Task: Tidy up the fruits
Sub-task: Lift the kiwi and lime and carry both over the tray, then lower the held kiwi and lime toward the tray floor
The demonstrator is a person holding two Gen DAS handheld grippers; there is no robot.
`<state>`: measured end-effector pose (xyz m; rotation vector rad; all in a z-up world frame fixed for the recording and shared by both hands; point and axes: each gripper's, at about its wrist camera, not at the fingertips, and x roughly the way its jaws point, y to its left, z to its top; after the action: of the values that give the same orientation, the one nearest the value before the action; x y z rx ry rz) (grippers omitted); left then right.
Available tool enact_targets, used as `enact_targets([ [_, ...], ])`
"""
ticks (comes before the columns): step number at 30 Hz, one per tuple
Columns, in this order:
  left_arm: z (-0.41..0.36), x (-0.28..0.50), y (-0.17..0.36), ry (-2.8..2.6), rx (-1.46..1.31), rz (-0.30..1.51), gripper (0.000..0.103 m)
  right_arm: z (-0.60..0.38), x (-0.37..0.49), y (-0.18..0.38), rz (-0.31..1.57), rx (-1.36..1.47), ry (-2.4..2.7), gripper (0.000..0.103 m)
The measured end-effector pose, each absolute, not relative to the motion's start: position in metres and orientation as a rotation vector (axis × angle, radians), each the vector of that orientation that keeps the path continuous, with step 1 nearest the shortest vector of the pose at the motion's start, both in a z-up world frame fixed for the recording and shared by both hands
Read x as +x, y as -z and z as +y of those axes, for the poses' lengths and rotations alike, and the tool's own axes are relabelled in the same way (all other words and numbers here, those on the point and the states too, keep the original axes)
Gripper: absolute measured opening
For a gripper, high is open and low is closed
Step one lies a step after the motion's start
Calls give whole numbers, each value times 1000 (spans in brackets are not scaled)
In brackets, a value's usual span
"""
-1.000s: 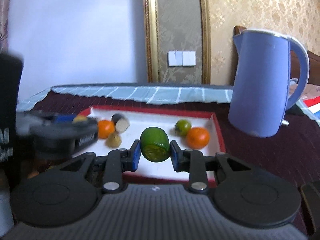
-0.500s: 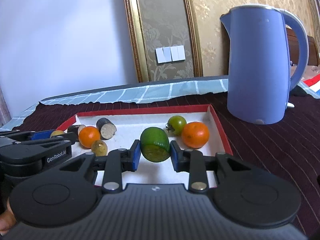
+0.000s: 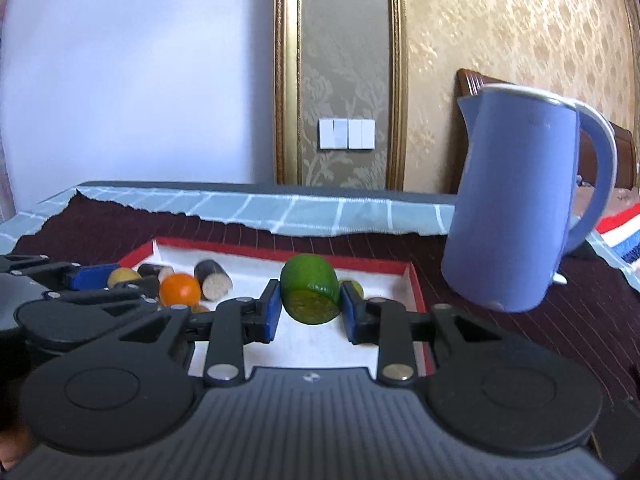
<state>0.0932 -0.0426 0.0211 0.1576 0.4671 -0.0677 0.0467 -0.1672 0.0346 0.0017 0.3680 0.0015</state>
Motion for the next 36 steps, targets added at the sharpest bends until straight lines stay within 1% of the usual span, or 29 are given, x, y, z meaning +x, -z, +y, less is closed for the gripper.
enact_targets([
  [10, -44, 112, -9, 49, 159, 491, 30, -170, 68, -10, 396, 20, 10, 29],
  [36, -47, 126, -4, 18, 162, 485, 30, -170, 76, -3, 415, 37, -8, 29],
])
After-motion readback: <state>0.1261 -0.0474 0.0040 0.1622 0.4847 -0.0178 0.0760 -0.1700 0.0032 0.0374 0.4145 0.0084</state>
